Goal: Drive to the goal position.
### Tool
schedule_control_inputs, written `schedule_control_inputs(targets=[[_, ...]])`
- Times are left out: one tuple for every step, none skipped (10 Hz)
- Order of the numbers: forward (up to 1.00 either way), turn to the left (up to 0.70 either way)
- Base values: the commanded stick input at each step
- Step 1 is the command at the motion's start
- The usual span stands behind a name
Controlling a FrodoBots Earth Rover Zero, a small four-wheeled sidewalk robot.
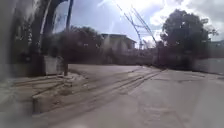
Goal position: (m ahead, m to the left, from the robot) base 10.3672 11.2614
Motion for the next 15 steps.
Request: schedule_control_inputs(targets=[[1.0,-0.01],[1.0,-0.07],[1.0,-0.22],[1.0,-0.38],[1.0,-0.25],[1.0,-0.07],[1.0,-0.01],[1.0,-0.01],[1.0,-0.01],[1.0,-0.01],[1.0,-0.01],[1.0,-0.01],[1.0,-0.01],[1.0,0.0],[1.0,0.01]])
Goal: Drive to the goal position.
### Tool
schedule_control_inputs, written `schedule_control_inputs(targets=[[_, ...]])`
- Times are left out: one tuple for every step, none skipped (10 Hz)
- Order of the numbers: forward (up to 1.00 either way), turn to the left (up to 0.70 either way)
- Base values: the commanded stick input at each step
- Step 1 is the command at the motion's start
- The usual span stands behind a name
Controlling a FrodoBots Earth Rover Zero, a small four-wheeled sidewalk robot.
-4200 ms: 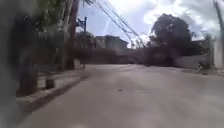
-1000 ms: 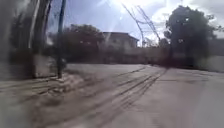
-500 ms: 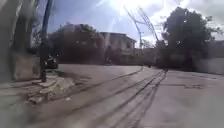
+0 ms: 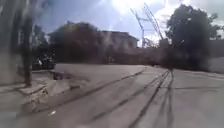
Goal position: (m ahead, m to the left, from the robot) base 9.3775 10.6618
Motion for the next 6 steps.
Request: schedule_control_inputs(targets=[[1.0,0.01],[1.0,0.01],[1.0,-0.01],[1.0,-0.01],[1.0,-0.01],[1.0,0.01]])
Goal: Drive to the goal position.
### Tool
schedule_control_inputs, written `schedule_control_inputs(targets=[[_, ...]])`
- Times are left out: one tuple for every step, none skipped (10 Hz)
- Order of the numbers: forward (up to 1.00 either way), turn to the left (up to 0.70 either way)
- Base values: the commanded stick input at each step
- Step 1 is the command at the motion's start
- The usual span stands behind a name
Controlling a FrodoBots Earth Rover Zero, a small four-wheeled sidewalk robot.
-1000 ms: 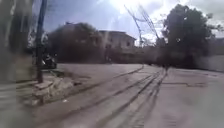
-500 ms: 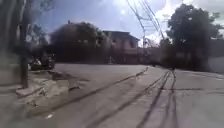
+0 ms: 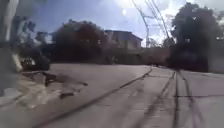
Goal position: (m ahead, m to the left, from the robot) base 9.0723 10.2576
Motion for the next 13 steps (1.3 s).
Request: schedule_control_inputs(targets=[[1.0,0.01],[1.0,0.01],[1.0,0.01],[1.0,0.01],[1.0,0.01],[1.0,-0.01],[1.0,0.01],[1.0,0.01],[1.0,0.01],[1.0,0.01],[1.0,0.01],[1.0,0.01],[1.0,0.01]])
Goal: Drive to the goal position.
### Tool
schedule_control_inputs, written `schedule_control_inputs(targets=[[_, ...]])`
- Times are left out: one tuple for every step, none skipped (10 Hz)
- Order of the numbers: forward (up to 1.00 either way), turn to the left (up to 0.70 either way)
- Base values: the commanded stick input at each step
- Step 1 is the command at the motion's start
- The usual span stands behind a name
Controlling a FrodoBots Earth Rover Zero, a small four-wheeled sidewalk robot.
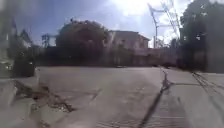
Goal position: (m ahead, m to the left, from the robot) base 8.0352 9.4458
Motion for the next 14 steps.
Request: schedule_control_inputs(targets=[[1.0,0.01],[1.0,0.01],[1.0,0.01],[1.0,0.02],[1.0,0.37],[1.0,0.37],[1.0,0.37],[1.0,0.22],[1.0,0.05],[1.0,0.01],[1.0,0.01],[1.0,0.01],[1.0,0.01],[1.0,0.01]])
